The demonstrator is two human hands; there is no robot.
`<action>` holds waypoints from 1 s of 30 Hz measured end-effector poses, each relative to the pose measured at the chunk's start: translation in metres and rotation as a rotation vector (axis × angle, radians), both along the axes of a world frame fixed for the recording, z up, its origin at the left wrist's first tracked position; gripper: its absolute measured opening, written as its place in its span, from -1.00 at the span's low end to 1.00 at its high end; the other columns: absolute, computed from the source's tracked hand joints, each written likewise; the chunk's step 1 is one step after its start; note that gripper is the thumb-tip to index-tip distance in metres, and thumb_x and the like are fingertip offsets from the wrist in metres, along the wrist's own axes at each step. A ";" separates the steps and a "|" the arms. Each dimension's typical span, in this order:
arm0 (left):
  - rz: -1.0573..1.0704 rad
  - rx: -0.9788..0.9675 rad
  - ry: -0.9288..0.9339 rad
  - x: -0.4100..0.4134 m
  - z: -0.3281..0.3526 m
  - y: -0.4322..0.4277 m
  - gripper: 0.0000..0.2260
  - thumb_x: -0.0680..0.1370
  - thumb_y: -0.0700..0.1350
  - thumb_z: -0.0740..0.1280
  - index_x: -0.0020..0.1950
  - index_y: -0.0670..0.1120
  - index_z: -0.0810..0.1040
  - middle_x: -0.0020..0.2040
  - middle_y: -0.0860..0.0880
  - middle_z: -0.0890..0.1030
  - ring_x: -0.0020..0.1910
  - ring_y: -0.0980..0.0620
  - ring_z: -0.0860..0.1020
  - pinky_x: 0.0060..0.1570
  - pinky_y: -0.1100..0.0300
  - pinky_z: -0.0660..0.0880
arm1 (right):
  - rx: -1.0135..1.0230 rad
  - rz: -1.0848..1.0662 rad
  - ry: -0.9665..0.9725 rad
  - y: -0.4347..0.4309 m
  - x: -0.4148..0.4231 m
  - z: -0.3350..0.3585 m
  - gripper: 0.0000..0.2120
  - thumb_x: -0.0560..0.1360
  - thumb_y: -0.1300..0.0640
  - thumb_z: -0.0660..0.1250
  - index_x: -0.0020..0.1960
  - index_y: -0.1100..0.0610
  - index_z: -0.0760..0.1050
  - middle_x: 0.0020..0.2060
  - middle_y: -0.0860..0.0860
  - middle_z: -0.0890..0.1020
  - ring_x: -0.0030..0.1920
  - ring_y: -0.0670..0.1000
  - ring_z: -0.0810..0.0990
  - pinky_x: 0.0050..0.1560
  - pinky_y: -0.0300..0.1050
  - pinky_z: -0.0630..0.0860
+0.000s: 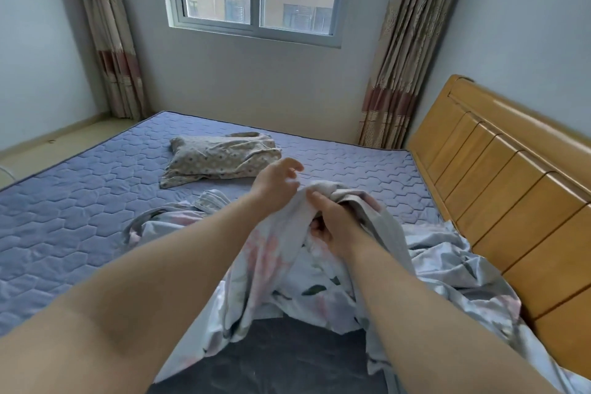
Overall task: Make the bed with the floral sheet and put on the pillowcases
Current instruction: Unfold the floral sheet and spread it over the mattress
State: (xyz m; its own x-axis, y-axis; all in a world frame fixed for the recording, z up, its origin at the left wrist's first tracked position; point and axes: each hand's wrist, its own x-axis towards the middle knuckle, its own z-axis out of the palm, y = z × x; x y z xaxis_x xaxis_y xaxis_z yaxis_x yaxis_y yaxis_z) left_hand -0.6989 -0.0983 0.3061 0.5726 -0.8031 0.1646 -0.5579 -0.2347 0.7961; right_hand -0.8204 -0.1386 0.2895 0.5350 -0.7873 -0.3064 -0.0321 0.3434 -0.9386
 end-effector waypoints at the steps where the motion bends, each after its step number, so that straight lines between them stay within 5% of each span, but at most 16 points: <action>1: 0.056 -0.025 -0.089 0.006 -0.003 0.004 -0.77 0.50 -0.31 0.24 0.10 -0.10 0.52 0.00 -0.03 0.47 -0.09 0.03 0.43 -0.07 0.25 0.36 | 0.038 -0.050 -0.008 0.001 0.011 0.000 -0.80 0.55 0.03 0.29 -0.12 0.16 0.51 -0.39 0.04 0.52 -0.45 -0.06 0.49 -0.44 -0.27 0.46; 4: 0.027 -0.073 -0.027 0.023 -0.021 0.016 -0.84 0.42 -0.32 0.25 -0.16 -0.07 0.38 -0.17 -0.01 0.40 -0.17 0.00 0.38 -0.30 0.22 0.28 | 0.157 -0.212 -0.080 0.002 0.043 -0.004 -0.54 0.53 -0.12 0.27 0.20 0.24 0.50 -0.05 0.12 0.62 -0.08 0.07 0.59 0.03 -0.06 0.58; 6: -0.113 0.024 0.076 0.028 -0.040 0.024 -0.78 0.38 -0.27 0.34 -0.16 -0.02 0.34 -0.10 -0.04 0.41 -0.14 -0.04 0.41 -0.28 0.24 0.34 | 0.133 -0.261 -0.092 0.006 0.060 -0.003 -0.52 0.51 -0.18 0.24 0.19 0.19 0.49 0.05 0.12 0.61 0.03 0.08 0.59 0.21 0.01 0.53; 10: -0.034 0.135 0.025 0.046 -0.070 0.033 -0.60 0.47 -0.04 0.39 0.21 -0.15 0.36 0.17 -0.12 0.41 0.17 -0.11 0.44 0.10 0.09 0.41 | 0.045 -0.303 -0.163 0.017 0.089 0.007 -0.65 0.52 -0.19 0.22 -0.01 0.09 0.52 -0.10 0.06 0.63 0.00 0.05 0.60 0.21 0.03 0.53; 14: 0.009 0.220 -0.064 0.075 -0.061 0.037 -0.77 0.63 -0.13 0.10 0.20 -0.15 0.45 0.15 -0.20 0.55 0.13 -0.18 0.50 0.03 0.07 0.39 | 0.007 -0.320 -0.211 0.021 0.098 0.013 -0.51 0.54 -0.23 0.13 0.12 0.16 0.54 -0.04 0.10 0.65 0.07 0.08 0.61 0.22 0.00 0.52; 19: -0.106 -0.015 0.557 0.115 -0.038 0.044 -0.77 0.60 -0.25 0.15 -0.26 -0.09 0.38 -0.32 -0.09 0.45 -0.32 0.00 0.44 -0.37 0.22 0.34 | 0.147 -0.480 -0.218 0.027 0.094 0.012 -0.52 0.53 -0.26 0.14 0.25 0.05 0.45 0.05 0.07 0.59 0.03 0.06 0.60 0.16 0.03 0.55; 21: -0.149 -0.073 0.672 0.128 -0.020 0.046 -0.75 0.63 -0.23 0.13 -0.26 -0.11 0.36 -0.35 -0.07 0.40 -0.52 0.13 0.46 -0.50 0.33 0.38 | 0.186 -0.547 -0.214 0.030 0.092 0.010 -0.60 0.55 -0.21 0.15 0.19 0.05 0.46 -0.01 0.05 0.57 -0.12 0.04 0.58 0.07 0.03 0.57; 23: -0.186 -0.125 0.730 0.139 -0.003 0.042 -0.78 0.63 -0.21 0.12 -0.21 -0.14 0.40 -0.26 -0.15 0.46 -0.45 0.10 0.52 -0.38 0.29 0.47 | 0.144 -0.564 -0.136 0.032 0.091 0.008 -0.57 0.56 -0.18 0.15 0.22 0.11 0.44 -0.08 0.06 0.55 -0.16 0.07 0.55 0.08 0.02 0.54; 25: -0.200 -0.148 0.622 0.147 0.010 0.039 -0.82 0.62 -0.13 0.17 -0.15 -0.11 0.44 -0.14 -0.16 0.47 -0.17 -0.03 0.49 -0.12 0.12 0.44 | 0.091 -0.514 -0.082 0.034 0.092 0.009 -0.59 0.55 -0.16 0.20 0.13 0.17 0.47 -0.16 0.08 0.56 -0.11 0.13 0.58 0.15 0.07 0.53; 28: -0.330 -0.055 0.197 0.143 0.021 0.047 -0.88 0.51 0.05 0.34 -0.07 0.05 0.47 -0.08 -0.04 0.50 -0.14 0.01 0.46 -0.21 0.16 0.42 | 0.094 -0.427 -0.100 0.035 0.091 0.018 -0.67 0.52 -0.12 0.27 -0.09 0.17 0.48 -0.19 0.14 0.59 -0.09 0.18 0.60 0.21 0.16 0.50; 30: -0.454 0.109 -0.002 0.137 0.017 0.049 -0.63 0.43 0.05 0.44 0.17 0.04 0.44 0.03 -0.02 0.47 -0.05 0.01 0.46 -0.14 0.19 0.46 | 0.112 -0.464 -0.114 0.032 0.087 0.024 -0.69 0.52 -0.07 0.28 -0.15 0.19 0.44 -0.31 0.14 0.59 -0.23 0.14 0.57 0.12 0.10 0.53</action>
